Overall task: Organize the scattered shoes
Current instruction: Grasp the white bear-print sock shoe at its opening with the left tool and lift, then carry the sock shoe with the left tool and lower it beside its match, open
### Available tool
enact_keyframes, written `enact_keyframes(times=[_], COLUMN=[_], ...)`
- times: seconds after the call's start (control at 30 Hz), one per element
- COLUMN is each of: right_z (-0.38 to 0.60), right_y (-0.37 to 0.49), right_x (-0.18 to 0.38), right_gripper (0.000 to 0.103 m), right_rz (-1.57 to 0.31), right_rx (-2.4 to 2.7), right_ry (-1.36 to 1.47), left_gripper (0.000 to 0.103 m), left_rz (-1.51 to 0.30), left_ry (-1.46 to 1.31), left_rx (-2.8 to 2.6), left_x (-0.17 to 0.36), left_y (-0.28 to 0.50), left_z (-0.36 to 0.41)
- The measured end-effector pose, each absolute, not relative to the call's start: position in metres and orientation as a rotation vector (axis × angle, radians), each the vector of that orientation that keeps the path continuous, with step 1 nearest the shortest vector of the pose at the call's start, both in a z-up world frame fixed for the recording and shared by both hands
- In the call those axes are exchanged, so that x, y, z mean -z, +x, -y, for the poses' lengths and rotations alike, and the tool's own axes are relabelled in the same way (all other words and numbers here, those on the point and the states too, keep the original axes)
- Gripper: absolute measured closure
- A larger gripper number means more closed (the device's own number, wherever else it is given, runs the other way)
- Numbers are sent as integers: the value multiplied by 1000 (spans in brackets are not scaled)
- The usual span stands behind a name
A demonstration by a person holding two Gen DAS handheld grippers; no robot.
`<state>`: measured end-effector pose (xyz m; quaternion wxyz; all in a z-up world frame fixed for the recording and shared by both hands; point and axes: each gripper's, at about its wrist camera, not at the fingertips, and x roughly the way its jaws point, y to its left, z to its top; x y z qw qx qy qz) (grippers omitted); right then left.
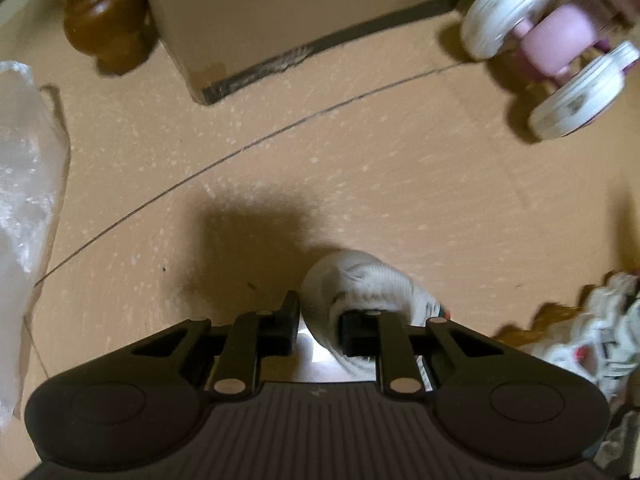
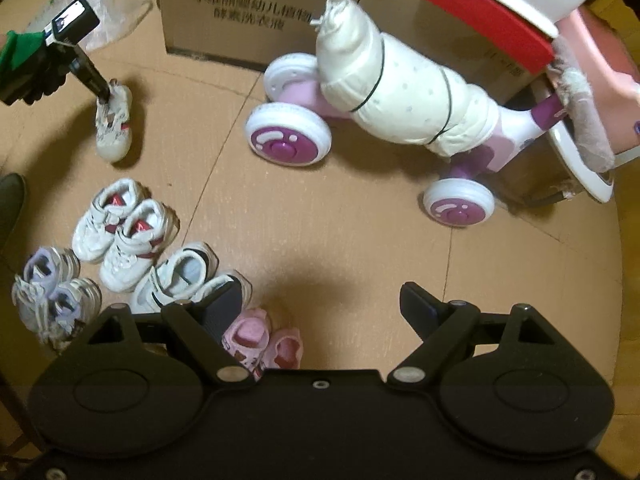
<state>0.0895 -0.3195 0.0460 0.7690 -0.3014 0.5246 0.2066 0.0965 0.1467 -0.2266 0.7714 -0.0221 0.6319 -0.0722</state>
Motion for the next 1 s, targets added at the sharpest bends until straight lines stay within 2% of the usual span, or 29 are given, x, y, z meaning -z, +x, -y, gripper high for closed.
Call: enact_keyframes(times=[0.2,0.37,0.47,0.77,1.0], right_z=[334,350,359,390,400], right_y=[82,73,68,58,57], right_x=[-63,-71,-74,-81,-82], right_gripper=[16,16,16,16,16], right_rz=[-1097,-1080,-1073,-1064,-1062], right_rx=[-431,-423,-419,-384,-372], right_ry=[-615,-590,-576,-546,-537], left_gripper=[84,84,84,84,84], left_rz=[-1291,-1271,-1274,-1341,-1401], left_ry=[37,92,125,232,279], left_rx=[313,491,615,936,1018], left_x=[154,122,119,156,192], left_y=[83,67,48,-22,-57], left_z=[-86,-6,51,215,279])
